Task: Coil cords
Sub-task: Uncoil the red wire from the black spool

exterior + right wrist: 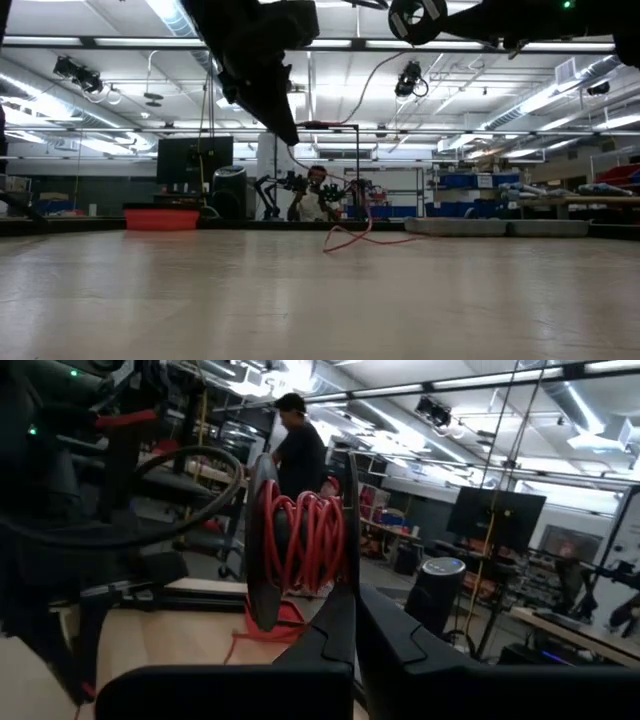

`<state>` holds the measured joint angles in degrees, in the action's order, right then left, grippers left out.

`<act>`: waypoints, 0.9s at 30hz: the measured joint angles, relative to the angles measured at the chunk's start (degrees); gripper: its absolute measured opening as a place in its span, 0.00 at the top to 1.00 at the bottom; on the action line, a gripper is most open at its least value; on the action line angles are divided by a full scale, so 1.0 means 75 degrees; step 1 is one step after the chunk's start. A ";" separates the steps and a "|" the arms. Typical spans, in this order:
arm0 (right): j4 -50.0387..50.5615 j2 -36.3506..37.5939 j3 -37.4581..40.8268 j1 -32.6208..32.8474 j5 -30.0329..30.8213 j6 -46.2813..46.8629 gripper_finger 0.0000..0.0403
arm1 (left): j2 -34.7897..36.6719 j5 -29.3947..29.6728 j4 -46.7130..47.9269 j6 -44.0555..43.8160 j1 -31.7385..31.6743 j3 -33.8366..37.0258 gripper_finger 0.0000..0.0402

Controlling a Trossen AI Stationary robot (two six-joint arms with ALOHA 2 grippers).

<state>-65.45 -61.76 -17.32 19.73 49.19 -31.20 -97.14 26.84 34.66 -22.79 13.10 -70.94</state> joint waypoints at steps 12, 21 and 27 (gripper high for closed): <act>0.0824 0.0000 0.0000 0.0614 0.0141 -0.1311 1.00 | 0.0003 0.0395 0.2780 -0.0807 0.0001 -0.0163 1.00; 0.1370 0.0000 0.0000 0.0544 0.0278 -0.1257 1.00 | 0.0003 0.0367 0.4947 -0.1084 0.0015 -0.1276 1.00; 0.1663 0.0000 0.0000 0.0538 0.0288 -0.1248 1.00 | 0.0015 0.0401 0.5636 -0.1024 0.0017 -0.2281 0.98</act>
<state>-52.98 -61.76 -17.32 23.77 51.34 -40.56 -97.03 29.85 76.93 -30.47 13.23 -88.04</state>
